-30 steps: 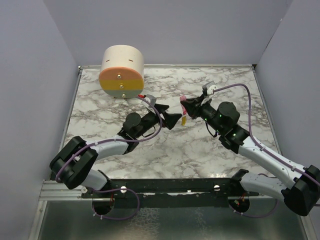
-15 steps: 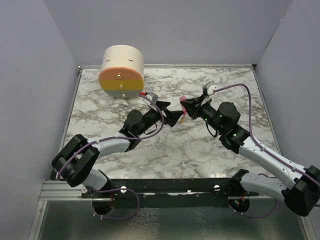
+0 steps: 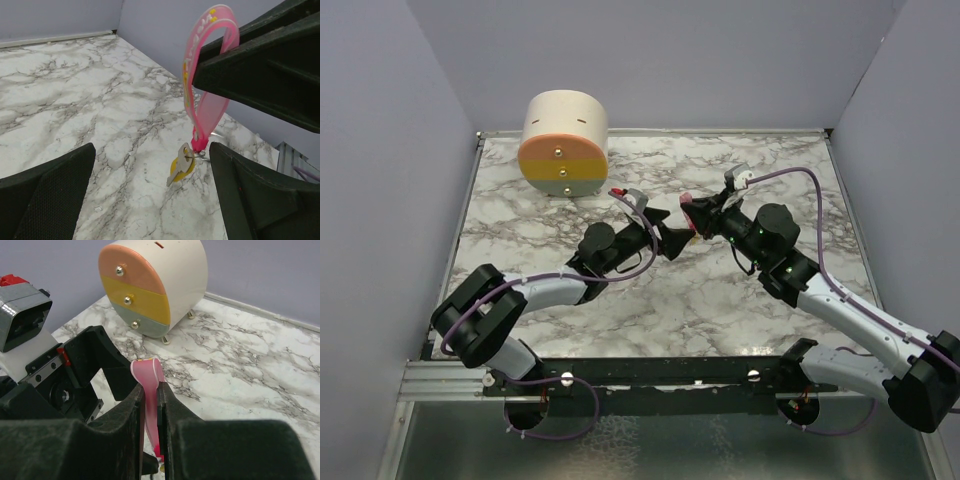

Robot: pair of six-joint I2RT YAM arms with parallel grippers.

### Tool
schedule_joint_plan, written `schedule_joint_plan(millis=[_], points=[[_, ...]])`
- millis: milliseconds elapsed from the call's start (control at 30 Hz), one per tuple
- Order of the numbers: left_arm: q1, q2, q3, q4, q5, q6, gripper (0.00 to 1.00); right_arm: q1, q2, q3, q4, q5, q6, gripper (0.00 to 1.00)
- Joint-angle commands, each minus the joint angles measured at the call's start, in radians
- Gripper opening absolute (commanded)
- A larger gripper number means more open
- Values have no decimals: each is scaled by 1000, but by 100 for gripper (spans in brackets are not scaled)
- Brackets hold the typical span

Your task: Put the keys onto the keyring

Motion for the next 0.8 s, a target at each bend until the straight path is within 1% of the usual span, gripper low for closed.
schedule_joint_plan(millis=[0, 233, 333, 467, 633, 767], points=[[-25, 3, 27, 21, 24, 25, 99, 8, 13, 33, -3, 12, 18, 13], [-54, 17, 29, 21, 29, 35, 99, 8, 33, 52, -23, 38, 30, 13], [-54, -10, 1, 22, -15, 35, 99, 7, 24, 51, -23, 53, 28, 13], [-54, -111, -83, 20, -161, 53, 99, 7, 17, 57, -35, 75, 12, 14], [-51, -298, -212, -7, -379, 70, 99, 7, 17, 61, -65, 128, -9, 13], [-43, -418, -250, -102, -473, 103, 99, 8, 15, 49, -72, 163, -18, 13]])
